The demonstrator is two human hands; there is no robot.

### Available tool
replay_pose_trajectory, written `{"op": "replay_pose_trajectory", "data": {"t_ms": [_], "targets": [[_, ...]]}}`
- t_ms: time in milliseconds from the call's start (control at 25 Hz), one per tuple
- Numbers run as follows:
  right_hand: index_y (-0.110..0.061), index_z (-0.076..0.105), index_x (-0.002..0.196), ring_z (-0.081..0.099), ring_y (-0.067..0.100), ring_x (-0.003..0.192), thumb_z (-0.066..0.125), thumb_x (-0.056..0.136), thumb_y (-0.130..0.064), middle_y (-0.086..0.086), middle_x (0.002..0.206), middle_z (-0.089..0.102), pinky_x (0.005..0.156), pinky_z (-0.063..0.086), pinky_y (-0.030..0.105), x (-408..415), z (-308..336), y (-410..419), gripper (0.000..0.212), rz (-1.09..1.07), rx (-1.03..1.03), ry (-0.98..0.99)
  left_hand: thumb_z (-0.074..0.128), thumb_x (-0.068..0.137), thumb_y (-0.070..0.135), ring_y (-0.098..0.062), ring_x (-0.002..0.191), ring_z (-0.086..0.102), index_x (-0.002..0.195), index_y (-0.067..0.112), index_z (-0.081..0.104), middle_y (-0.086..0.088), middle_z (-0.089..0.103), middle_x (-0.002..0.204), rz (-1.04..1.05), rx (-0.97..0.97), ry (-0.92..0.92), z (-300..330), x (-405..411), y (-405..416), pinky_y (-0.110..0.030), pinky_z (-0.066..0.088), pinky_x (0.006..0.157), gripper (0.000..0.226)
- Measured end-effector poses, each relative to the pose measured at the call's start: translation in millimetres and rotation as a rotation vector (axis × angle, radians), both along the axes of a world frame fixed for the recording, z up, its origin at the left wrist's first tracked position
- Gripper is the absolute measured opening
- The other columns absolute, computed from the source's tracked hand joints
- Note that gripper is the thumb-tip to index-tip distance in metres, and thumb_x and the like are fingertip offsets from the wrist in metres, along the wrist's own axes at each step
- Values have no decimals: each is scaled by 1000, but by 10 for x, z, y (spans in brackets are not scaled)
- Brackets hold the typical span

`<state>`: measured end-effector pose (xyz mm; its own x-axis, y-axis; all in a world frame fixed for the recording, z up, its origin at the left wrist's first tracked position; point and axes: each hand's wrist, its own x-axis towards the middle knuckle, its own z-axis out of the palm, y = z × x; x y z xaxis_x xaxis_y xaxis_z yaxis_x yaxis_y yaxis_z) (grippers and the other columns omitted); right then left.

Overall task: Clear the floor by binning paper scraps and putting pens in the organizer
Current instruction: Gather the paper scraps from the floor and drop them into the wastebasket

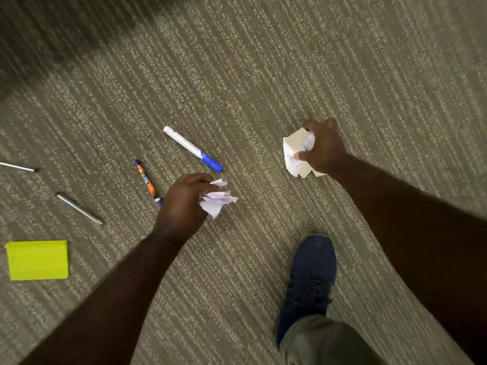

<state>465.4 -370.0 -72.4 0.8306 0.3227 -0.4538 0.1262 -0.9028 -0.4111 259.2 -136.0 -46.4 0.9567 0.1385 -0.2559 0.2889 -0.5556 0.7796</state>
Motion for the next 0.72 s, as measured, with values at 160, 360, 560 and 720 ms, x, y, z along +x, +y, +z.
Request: {"op": "replay_pose_trajectory", "data": {"t_ms": [160, 360, 560, 720], "targets": [[-10, 44, 106, 52, 14, 73, 80, 62, -4, 9, 96, 56, 63, 41, 25, -197, 93, -20, 57, -211, 135, -54, 80, 69, 9, -20, 85, 68, 93, 12, 76, -6, 72, 98, 17, -37, -37, 68, -31, 2, -33, 54, 78, 25], [4, 57, 98, 61, 33, 91, 76, 73, -10, 23, 100, 66, 71, 37, 24, -638, 527, 327, 34, -262, 135, -155, 72, 66, 8, -23, 89, 68, 89, 3, 75, -15, 72, 99, 167, -196, -47, 512, -191, 188, -25, 52, 83, 24], [3, 58, 104, 64, 35, 91, 76, 75, -9, 23, 102, 66, 81, 52, 44, -1520, 1395, 1250, 36, -443, 395, 79, 68, 65, 14, -15, 88, 63, 88, 0, 74, -19, 72, 95, 383, -163, -68, 1288, -743, 701, -5, 39, 85, 28], [-6, 59, 101, 62, 29, 82, 73, 76, -2, 20, 97, 66, 72, 54, 49, -2189, 2183, 2046, 29, -548, 630, 292, 69, 66, 13, -13, 91, 64, 89, 4, 74, -12, 73, 97, 494, -151, -74, 2014, -1538, 1323, -3, 38, 85, 25]]}}
